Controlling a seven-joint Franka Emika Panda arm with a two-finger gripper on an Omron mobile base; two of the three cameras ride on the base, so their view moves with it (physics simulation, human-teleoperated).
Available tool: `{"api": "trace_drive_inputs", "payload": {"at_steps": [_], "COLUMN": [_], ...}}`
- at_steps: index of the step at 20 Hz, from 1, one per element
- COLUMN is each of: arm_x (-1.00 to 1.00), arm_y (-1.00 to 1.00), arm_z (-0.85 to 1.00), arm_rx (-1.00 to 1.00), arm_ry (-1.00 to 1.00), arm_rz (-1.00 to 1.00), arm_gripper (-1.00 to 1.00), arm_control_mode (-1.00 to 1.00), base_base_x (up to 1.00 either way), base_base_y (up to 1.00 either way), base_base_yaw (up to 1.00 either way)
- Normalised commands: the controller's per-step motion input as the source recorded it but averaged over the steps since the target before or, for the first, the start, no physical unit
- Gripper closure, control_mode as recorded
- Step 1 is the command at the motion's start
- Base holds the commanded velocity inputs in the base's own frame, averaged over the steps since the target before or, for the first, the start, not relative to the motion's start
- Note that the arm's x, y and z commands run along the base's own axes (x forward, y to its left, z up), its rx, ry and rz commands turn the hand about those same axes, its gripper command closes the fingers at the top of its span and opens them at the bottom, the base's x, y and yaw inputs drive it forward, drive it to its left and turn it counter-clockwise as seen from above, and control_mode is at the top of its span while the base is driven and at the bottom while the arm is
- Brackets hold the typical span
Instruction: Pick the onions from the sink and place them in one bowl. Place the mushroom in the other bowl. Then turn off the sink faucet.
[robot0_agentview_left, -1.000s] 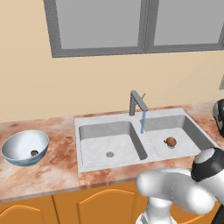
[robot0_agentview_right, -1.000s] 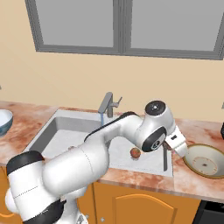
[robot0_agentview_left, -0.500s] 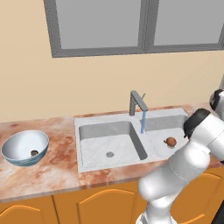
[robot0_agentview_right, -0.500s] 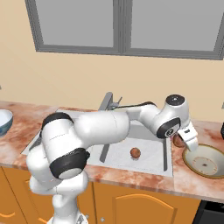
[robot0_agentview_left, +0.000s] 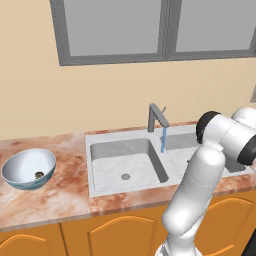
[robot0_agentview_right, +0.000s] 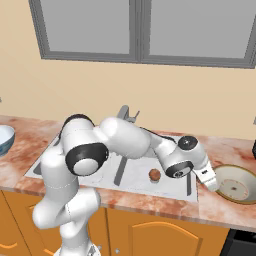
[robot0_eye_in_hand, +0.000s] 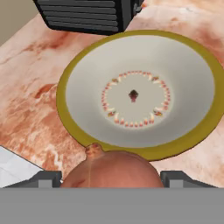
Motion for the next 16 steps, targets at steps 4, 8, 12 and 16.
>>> {"api": "trace_drive_inputs", "payload": {"at_steps": [4, 8, 12, 16], "arm_x": [0.09, 0.12, 0.06, 0.0], "arm_y": [-0.64, -0.48, -0.4, -0.28], "arm_z": [-0.04, 0.25, 0.49, 0.62], "arm_rx": [0.18, 0.19, 0.17, 0.17], "arm_ry": [0.03, 0.01, 0.02, 0.01], "arm_rz": [-0.01, 0.0, 0.0, 0.0], "arm_gripper": [1.0, 1.0, 1.0, 1.0], "arm_control_mode": [-1.0, -1.0, -1.0, -1.0], "base_base_x": [0.0, 0.0, 0.0, 0.0], "base_base_y": [0.0, 0.0, 0.0, 0.0], "base_base_yaw": [0.0, 0.0, 0.0, 0.0]}}
